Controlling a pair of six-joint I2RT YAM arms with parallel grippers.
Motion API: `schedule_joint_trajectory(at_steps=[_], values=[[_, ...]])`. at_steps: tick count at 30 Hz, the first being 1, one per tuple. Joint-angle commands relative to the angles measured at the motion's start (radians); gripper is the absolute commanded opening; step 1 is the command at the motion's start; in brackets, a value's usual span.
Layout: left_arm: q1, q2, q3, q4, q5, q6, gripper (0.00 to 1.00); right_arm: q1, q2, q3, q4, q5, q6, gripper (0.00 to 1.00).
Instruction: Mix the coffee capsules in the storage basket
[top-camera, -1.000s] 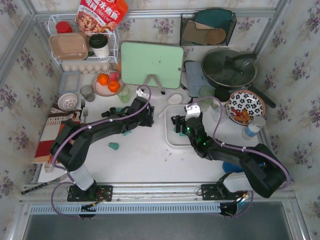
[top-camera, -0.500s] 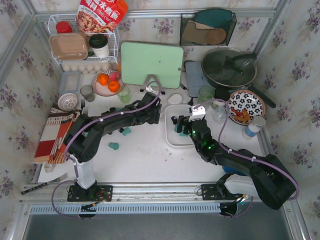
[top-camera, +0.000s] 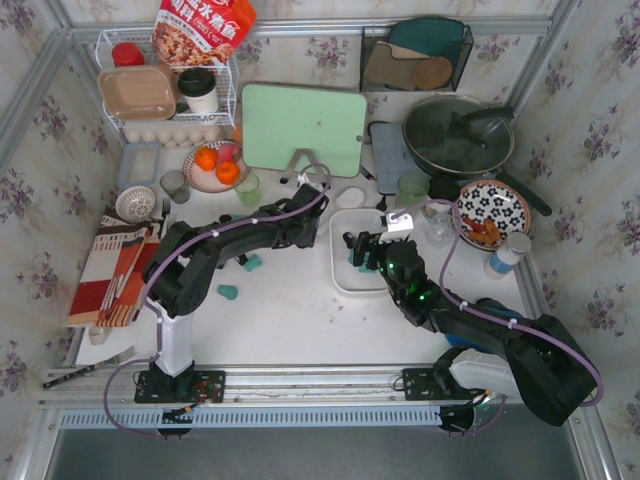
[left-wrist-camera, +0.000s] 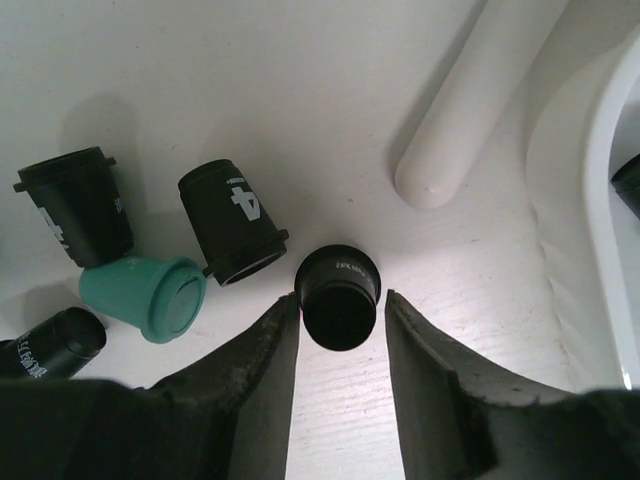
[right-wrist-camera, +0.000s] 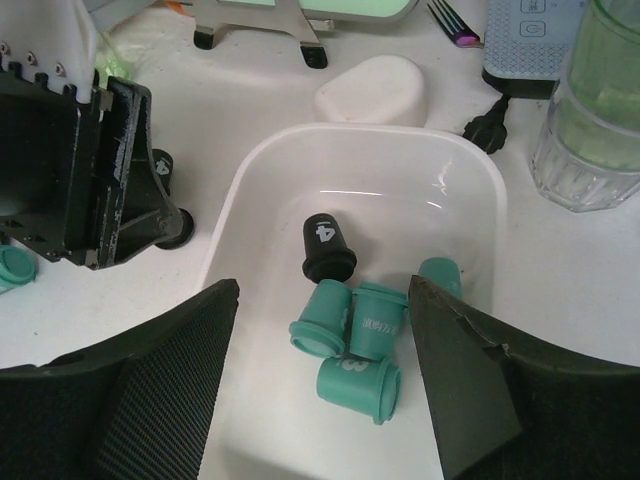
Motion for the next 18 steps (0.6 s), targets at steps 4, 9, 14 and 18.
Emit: schedule_joint_trajectory(at_steps=[4,9,14,18], values=[[-0.008,0.019,0.007,0.016,-0.038,0.041,0.40,0.000,-0.001,0.002,0.012,-0.018,0.004,0.76],[-0.015,-0.009,-0.007,0.028,-0.034,0.065,0.36,0.001,-0.003,0.005,0.006,-0.023,0.004,0.76],[-0.027,-0.172,-0.148,0.160,0.034,0.142,0.35,0.001,-0.025,0.013,-0.020,-0.041,0.007,0.76],[-0.036,-0.362,-0.350,0.409,0.136,0.266,0.35,0.000,-0.066,0.027,-0.047,-0.097,0.011,0.76]])
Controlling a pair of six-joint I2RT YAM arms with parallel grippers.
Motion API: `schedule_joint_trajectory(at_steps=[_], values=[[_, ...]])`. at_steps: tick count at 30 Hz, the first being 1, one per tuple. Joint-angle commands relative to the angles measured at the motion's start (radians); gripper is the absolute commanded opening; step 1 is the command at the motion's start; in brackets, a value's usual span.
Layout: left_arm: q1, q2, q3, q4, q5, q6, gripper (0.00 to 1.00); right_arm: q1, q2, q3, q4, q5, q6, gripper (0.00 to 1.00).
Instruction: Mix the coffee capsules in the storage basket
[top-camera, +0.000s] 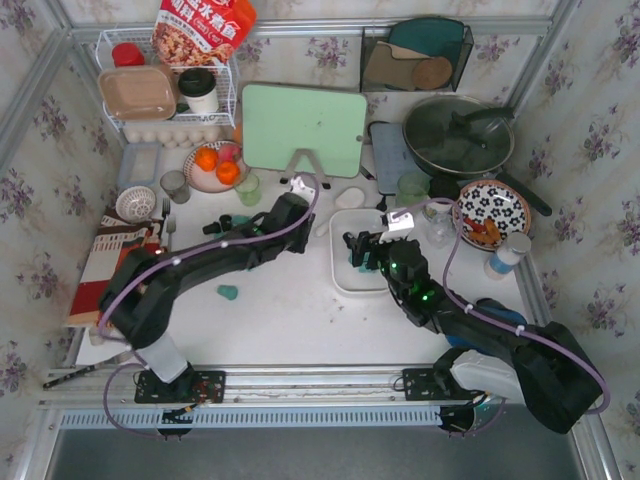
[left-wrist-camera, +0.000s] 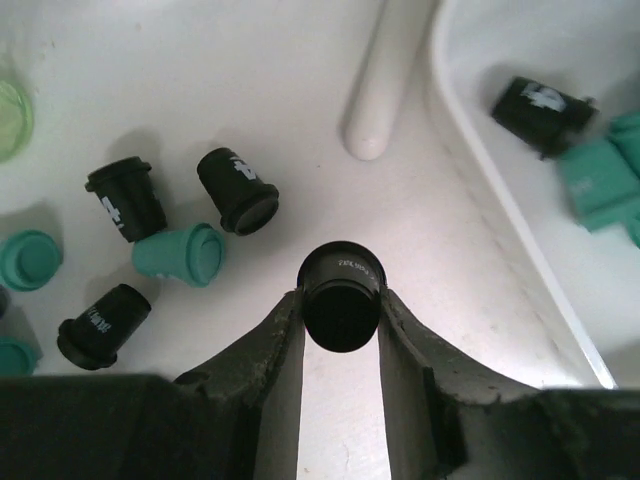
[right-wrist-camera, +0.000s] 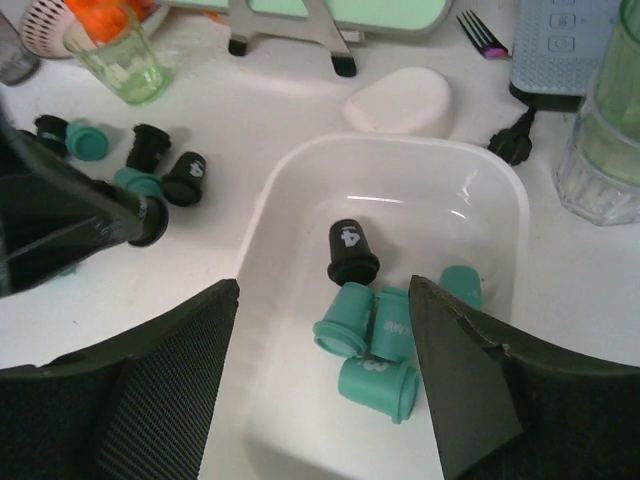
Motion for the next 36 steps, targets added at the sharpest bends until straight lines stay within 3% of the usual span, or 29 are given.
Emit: schedule_joint_trajectory(at_steps=[1,6,13,20,36], values=[[-0.010,-0.183,-0.196,0.330,0.140,0.172,0.34,0.001,-0.044,0.025,-0.028,-0.071,0.008,0.76],[-0.024,-0.358,-0.421,0.633,0.307,0.360,0.31,0.000,-0.067,0.076,-0.090,-0.181,0.023,0.77],[-0.042,-0.384,-0.523,0.795,0.509,0.496,0.34,0.001,-0.061,0.126,-0.103,-0.361,0.075,0.81],[-0.128,-0.359,-0.590,0.951,0.483,0.720,0.35,0.001,-0.053,0.136,-0.072,-0.487,0.165,0.83],[-0.146,-0.427,-0.604,0.944,0.463,0.716,0.33,0.000,0.007,0.187,-0.179,-0.567,0.194,0.80]])
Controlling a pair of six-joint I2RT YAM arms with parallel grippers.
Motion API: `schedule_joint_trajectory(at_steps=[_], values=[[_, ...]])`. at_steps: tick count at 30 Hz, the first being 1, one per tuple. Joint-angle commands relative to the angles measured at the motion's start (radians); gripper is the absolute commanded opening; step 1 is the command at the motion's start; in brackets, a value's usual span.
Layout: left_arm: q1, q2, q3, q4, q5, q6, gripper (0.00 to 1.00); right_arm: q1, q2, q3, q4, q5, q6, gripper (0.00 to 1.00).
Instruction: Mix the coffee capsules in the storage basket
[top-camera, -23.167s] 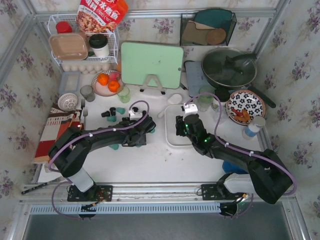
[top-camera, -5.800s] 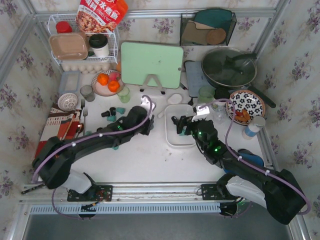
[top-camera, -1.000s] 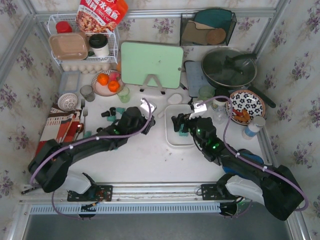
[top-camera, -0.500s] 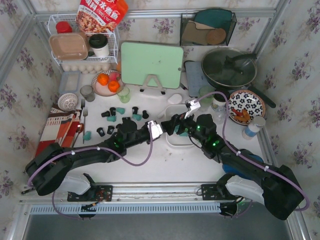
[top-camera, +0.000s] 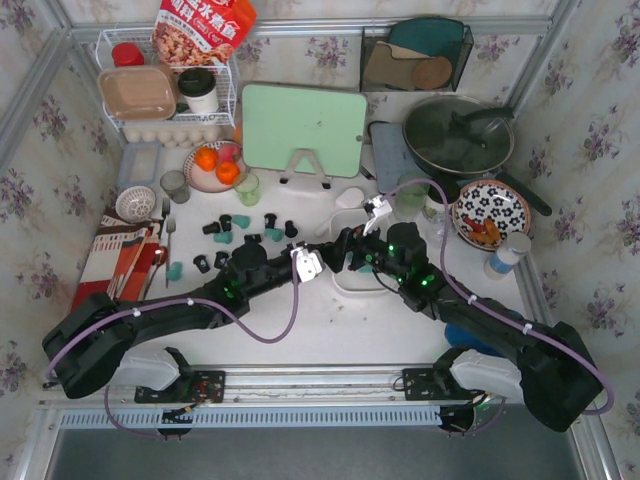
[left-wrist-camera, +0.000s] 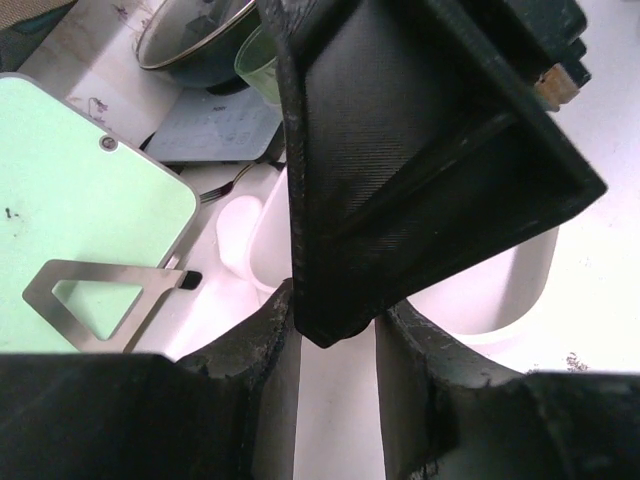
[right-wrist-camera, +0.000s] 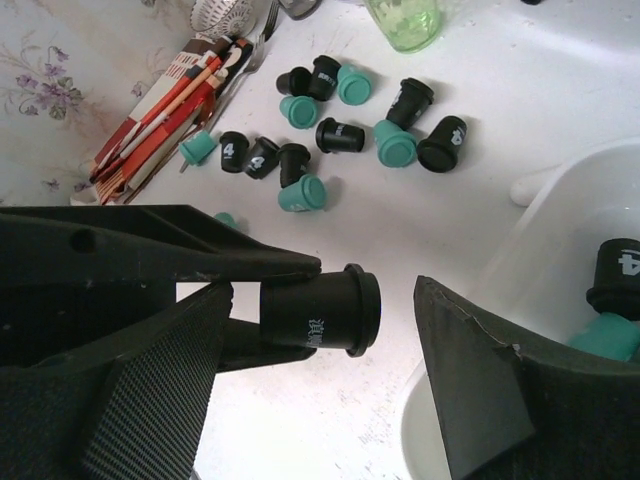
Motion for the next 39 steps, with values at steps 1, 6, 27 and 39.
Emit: schedule_joint_trajectory(at_steps=[1,6,27,39], values=[[-0.003,-0.018,0.000,0.044,0.003,0.008,0.33,-0.001,0.024,0.024,-0.025,-0.048,0.013,0.79],[-0.005,-0.023,0.002,0.041,-0.003,0.008,0.33,0.000,0.035,0.027,-0.011,-0.087,0.029,0.72],[-0.003,-0.018,0.070,-0.150,-0.142,-0.080,0.96,-0.004,-0.015,-0.015,-0.062,0.449,-0.109,0.44],[0.153,-0.075,0.132,-0.547,-0.435,-0.568,0.99,-0.003,0.244,-0.018,-0.028,0.609,-0.189,0.51]])
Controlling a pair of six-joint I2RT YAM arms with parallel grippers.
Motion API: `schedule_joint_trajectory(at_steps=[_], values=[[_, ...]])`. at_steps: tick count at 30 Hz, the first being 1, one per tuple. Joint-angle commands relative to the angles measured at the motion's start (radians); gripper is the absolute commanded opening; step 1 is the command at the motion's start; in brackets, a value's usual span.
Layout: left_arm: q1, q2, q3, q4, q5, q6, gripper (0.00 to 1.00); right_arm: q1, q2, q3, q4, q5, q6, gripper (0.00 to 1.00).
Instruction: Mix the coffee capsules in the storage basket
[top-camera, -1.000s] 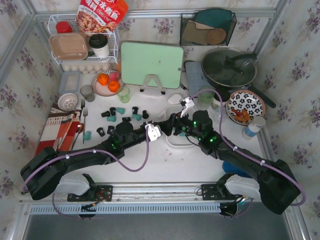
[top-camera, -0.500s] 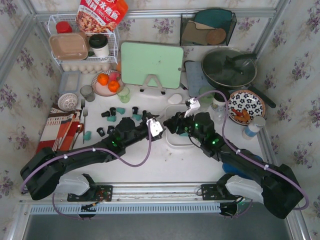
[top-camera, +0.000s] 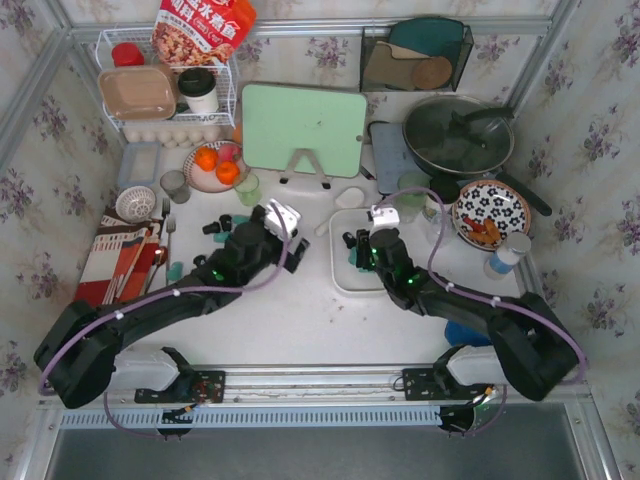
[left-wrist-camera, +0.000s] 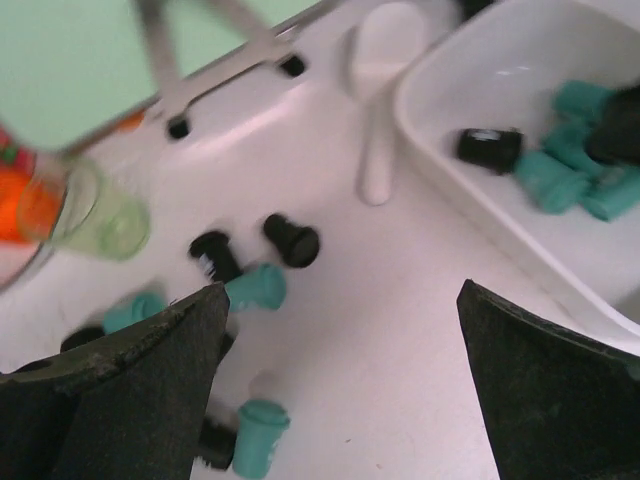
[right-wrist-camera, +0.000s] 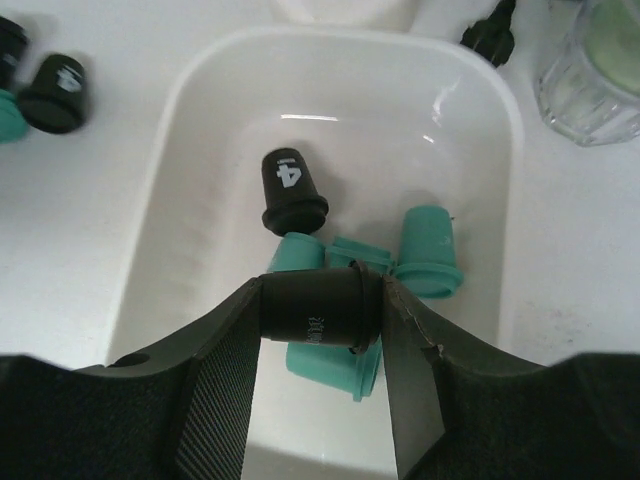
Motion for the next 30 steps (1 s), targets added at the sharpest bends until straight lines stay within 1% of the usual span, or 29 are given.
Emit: schedule_joint_trajectory(at_steps=[1,2,5,9,11,17,20,25,28,30], values=[[0.082,-0.040,0.013,-0.199,-0.071,-0.288,0.99,0.002,0.114,0.044,0.009,0.010,-0.014,0.53],[0.092,-0.053,0.000,-0.211,-0.078,-0.309,0.99,0.002,0.136,0.055,0.002,-0.024,-0.009,0.55],[0.107,-0.085,-0.020,-0.283,-0.162,-0.364,0.99,0.002,0.171,0.071,0.006,-0.125,0.009,0.63],[0.131,-0.101,-0.012,-0.410,-0.230,-0.434,0.99,0.002,0.165,0.068,0.011,-0.147,0.012,0.74],[0.150,-0.096,0.010,-0.501,-0.242,-0.512,0.99,0.002,0.137,0.060,0.012,-0.137,0.011,0.78],[0.194,-0.069,0.039,-0.652,-0.252,-0.617,1.00,0.002,-0.032,-0.033,0.079,-0.051,-0.002,0.79],[0.200,-0.050,0.051,-0.714,-0.255,-0.658,0.92,0.002,-0.122,-0.087,0.128,0.005,-0.008,0.79],[0.211,-0.022,0.044,-0.787,-0.272,-0.697,0.87,0.002,-0.227,-0.155,0.200,0.035,-0.004,0.78],[0.220,-0.010,0.035,-0.792,-0.260,-0.690,0.81,0.002,-0.253,-0.167,0.211,0.035,-0.004,0.76],[0.227,-0.002,0.032,-0.772,-0.216,-0.668,0.78,0.002,-0.253,-0.164,0.209,0.025,-0.004,0.77]])
